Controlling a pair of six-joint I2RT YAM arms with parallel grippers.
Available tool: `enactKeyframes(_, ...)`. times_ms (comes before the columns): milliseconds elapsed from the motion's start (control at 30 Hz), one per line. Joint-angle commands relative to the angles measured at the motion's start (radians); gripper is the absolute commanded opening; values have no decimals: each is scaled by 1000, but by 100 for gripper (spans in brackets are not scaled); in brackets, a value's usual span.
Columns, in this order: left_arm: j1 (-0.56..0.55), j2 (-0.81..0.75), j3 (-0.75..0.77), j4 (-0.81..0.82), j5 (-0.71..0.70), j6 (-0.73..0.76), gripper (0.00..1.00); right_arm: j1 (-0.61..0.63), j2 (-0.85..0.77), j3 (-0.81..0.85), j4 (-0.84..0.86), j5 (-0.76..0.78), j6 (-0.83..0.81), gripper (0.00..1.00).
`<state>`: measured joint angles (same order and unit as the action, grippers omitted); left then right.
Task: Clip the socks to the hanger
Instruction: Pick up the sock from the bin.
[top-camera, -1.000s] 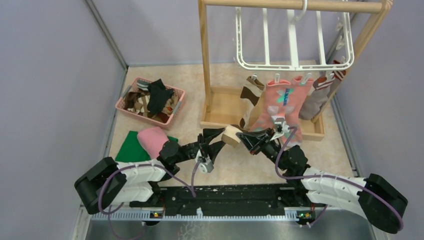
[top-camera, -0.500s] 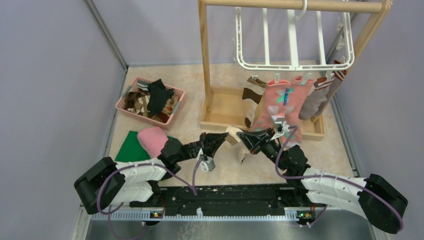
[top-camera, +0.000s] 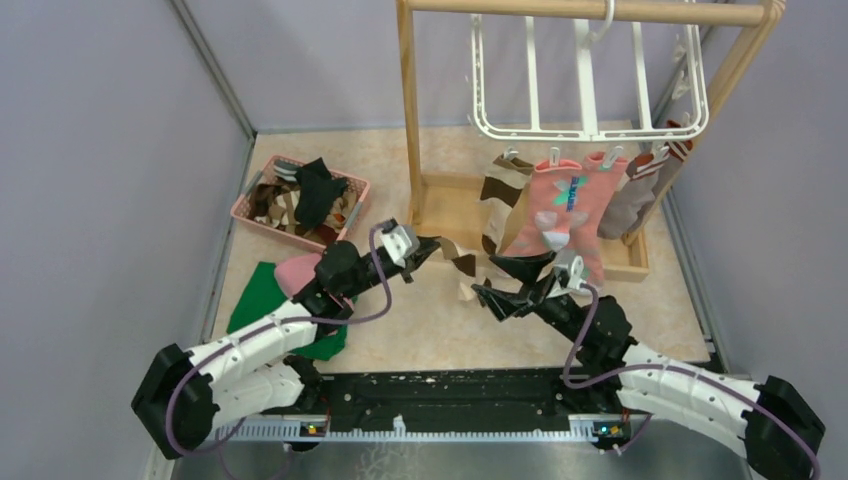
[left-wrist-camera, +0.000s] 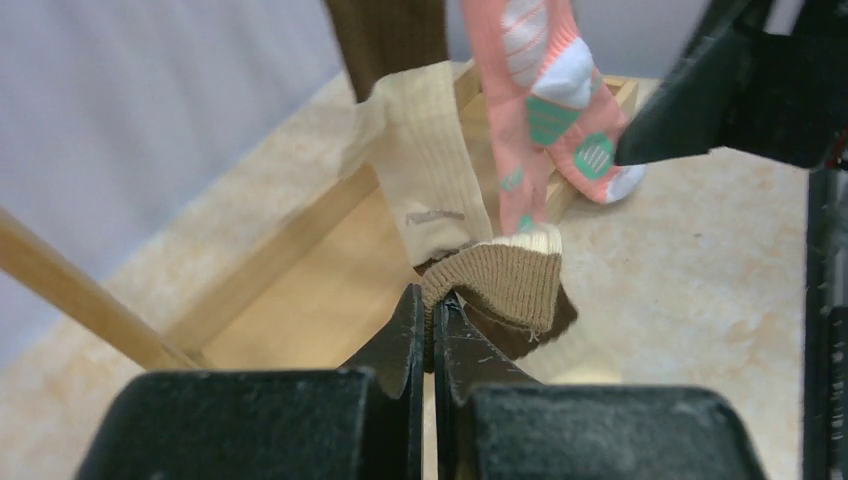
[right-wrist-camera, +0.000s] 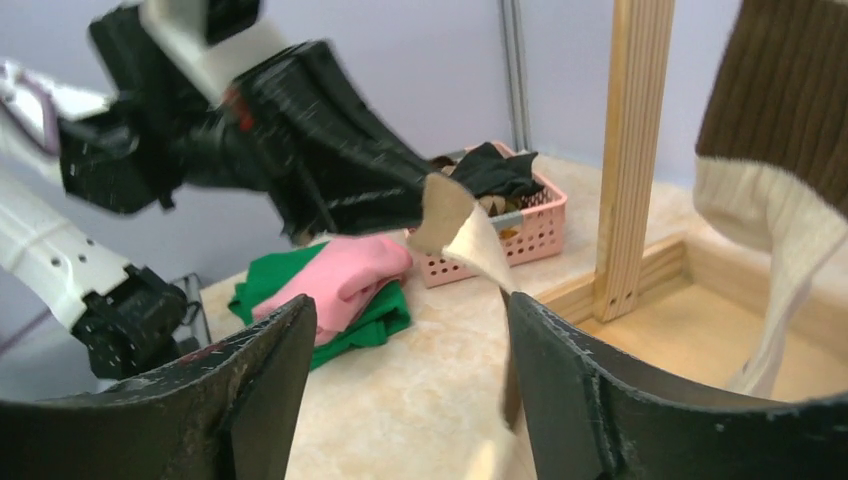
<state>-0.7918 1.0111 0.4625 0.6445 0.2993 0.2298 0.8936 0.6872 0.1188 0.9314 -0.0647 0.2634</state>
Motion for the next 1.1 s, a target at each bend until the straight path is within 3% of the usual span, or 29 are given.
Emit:
enactKeyframes(0,106,-21,126,-242,112,-310,0,1,-78,-8,-53,-100,-214,72)
enactKeyframes(133,181,-5,167,-307,233,-392,0,2,-105,-28,-39,-178,-358,77)
enactKeyframes(367,192,68,295,-466,317,-450,0,8,-42,14,-85,-279,-560,79)
enactKeyframes(733,193,173,388,-526,427,-530,0,21,84,62,15,-181,-611,75)
enactKeyframes(1067,193,207,407,-518,528,-545,0,25,199,125,72,-166,-642,62)
